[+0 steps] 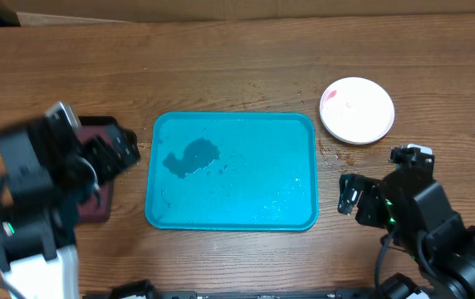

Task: Clean dirty plates on tray and stack at the side
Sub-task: 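Lower the white plate onto the stack and open the right gripper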

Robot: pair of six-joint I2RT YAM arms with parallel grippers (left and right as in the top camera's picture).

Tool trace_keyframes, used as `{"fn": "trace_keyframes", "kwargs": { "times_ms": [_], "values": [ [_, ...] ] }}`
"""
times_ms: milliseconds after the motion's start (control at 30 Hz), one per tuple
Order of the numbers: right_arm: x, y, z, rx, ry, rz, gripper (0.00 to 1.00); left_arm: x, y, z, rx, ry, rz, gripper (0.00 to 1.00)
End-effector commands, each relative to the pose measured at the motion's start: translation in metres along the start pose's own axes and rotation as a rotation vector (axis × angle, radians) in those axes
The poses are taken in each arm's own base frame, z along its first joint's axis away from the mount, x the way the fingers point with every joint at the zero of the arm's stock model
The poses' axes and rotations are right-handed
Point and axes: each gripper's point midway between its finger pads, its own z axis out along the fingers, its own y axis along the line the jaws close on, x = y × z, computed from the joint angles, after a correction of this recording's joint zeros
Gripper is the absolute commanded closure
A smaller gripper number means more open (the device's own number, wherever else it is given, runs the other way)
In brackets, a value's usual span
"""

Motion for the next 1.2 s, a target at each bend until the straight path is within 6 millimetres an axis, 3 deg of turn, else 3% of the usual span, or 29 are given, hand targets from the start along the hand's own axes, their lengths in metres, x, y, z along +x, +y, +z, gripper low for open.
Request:
{"fn": "trace_keyframes", "kwargs": {
  "times_ms": [0, 167, 833, 967, 1167],
  "values": [
    [-0.011, -0.004, 0.007, 0.048, -0.056, 0.020, 0.00, 0.012, 0.026, -0.017, -0.093, -0.133, -0.077, 0.00],
    [-0.016, 0.005, 0.018, 0.049, -0.055, 0.020, 0.00, 0.027, 0.048, -0.029, -0.141, -0.229, -0.151, 0.00],
    [0.006, 0.010, 0.081, 0.224, 0.135, -0.063, 0.00, 0.030, 0.047, -0.028, -0.132, -0.216, -0.159, 0.00],
    [0.021, -0.001, 0.083, 0.279, 0.215, -0.090, 0.00, 0.030, 0.047, -0.028, -0.132, -0.216, -0.159, 0.00],
    [0.020, 0.008, 0.085, 0.237, 0.215, -0.076, 0.00, 0.030, 0.047, -0.028, -0.132, -0.216, -0.159, 0.00]
  ]
}}
